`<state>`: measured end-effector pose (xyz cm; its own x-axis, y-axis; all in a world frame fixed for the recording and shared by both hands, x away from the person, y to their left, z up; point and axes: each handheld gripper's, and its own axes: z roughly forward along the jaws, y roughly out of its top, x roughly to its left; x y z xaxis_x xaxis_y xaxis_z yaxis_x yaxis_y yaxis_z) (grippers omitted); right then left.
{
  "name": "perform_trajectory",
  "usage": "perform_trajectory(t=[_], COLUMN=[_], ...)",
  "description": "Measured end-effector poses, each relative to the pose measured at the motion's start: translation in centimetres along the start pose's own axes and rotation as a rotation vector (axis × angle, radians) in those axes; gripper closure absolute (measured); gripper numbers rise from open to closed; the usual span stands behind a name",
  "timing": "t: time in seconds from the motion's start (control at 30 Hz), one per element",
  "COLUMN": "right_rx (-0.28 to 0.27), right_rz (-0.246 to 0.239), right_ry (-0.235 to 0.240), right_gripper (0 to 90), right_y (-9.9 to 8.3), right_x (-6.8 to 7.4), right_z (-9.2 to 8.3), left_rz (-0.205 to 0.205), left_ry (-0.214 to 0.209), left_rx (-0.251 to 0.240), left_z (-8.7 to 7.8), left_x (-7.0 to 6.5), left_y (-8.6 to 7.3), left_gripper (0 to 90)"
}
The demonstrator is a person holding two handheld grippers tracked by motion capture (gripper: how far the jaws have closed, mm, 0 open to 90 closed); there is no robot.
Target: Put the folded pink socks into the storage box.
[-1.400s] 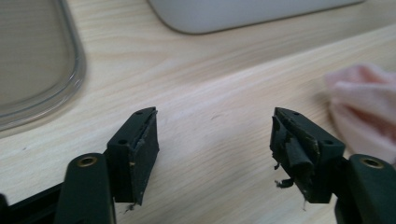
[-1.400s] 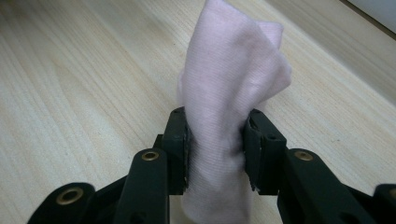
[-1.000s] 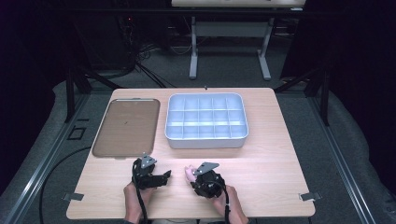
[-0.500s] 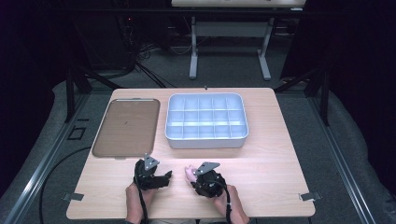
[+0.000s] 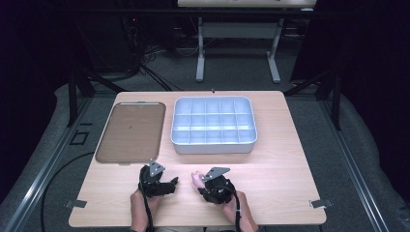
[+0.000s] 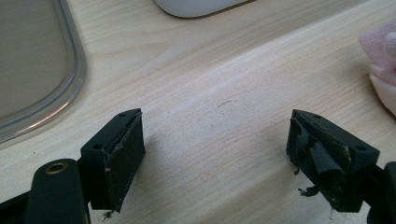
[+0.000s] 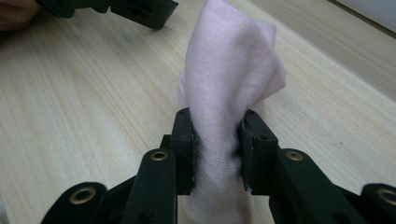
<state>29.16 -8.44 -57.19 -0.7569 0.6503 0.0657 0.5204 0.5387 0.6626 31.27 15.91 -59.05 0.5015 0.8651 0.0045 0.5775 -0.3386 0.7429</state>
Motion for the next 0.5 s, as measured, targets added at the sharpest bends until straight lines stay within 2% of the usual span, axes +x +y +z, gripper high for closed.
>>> perform_trajectory(t=[0.37, 0.5], right_rx=[-0.001, -0.023], right_rz=[0.020, 0.029], right_ry=[0.027, 0.028], right_gripper=[70.1, 70.1], right_y=[-0.04, 0.05], right_x=[-0.35, -0.42], right_z=[-0.37, -0.73], left_rz=[0.000, 0.000], left_ry=[-0.001, 0.000], left_rx=[0.001, 0.000], left_z=[-0.01, 0.00], left_x=[0.01, 0.01], left_y=[0.01, 0.00], left_gripper=[18.9, 18.9])
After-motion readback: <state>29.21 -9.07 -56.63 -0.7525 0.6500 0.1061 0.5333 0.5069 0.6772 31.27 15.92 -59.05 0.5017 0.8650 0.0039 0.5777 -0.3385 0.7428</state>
